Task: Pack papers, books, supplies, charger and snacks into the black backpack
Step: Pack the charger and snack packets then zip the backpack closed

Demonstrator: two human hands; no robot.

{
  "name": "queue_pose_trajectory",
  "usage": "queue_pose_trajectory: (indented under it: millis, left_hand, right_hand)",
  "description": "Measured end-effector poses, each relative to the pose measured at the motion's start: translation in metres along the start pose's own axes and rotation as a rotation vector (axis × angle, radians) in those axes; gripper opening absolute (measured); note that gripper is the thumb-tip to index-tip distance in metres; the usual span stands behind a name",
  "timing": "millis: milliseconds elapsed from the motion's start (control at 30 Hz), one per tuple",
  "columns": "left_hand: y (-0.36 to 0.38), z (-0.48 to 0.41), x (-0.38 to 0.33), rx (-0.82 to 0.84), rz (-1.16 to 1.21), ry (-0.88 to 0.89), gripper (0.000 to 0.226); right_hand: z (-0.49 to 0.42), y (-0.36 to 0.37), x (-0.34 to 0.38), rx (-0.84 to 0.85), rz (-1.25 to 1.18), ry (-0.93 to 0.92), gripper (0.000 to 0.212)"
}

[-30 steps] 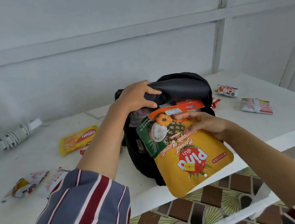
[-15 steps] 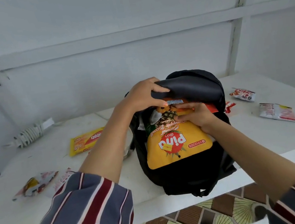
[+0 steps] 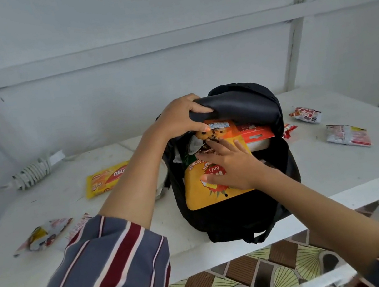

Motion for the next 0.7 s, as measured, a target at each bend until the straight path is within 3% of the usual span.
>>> queue_pose_trajectory:
  millis: [500,700]
  left_hand:
    - [-0.003,0.004,-0.002,0.005,0.026,0.007,0.047]
    - [-0.003,0.004,-0.001,0.0,0.043,0.0,0.048]
  right_hand:
    - [-0.022,-0.001,-0.013,-0.016,-0.106,-0.008,0.076]
    - [0.008,0.019,0.001,0.054,0.127,-0.134,0.078]
Point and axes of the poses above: each hand's wrist, its own z-axis away from the middle knuckle, its own y-axis out of the palm, x = y × z, the point moved 8 cm from there along -z, towards the middle knuckle, and after that the axes turned 6 degrees about -y, right-handed, at the moved point
